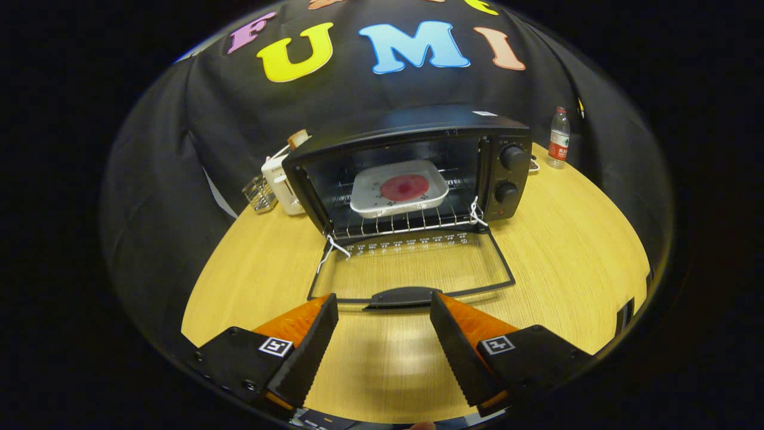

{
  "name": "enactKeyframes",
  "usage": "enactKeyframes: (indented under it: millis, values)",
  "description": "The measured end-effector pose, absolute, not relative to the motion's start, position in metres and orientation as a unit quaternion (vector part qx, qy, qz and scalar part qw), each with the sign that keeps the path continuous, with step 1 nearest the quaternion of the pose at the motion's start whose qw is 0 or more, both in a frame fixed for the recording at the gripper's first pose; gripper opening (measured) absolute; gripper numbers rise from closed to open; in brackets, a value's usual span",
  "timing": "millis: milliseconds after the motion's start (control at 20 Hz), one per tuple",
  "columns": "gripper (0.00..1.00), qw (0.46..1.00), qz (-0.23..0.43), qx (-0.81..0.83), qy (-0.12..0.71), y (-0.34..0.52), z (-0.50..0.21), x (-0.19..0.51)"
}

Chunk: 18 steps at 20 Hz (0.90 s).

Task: Open the toaster oven, put the food inside, and close the toaster oven door.

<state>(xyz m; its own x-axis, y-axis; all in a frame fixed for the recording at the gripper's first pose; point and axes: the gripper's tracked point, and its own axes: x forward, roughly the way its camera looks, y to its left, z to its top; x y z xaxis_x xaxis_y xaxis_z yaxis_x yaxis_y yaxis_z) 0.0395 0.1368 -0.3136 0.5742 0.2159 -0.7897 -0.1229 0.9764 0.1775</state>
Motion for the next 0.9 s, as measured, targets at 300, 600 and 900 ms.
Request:
enactKeyframes:
  millis: [300,600,900]
  values:
    - [0.99,0.854,0.105,0.017,0.509,0.129,-0.343,0.025]
    - [0.99,0.842,0.088,0.02,0.532,0.119,-0.365,0.037]
    - [0.99,0.83,0.075,0.011,0.552,0.116,-0.383,0.045]
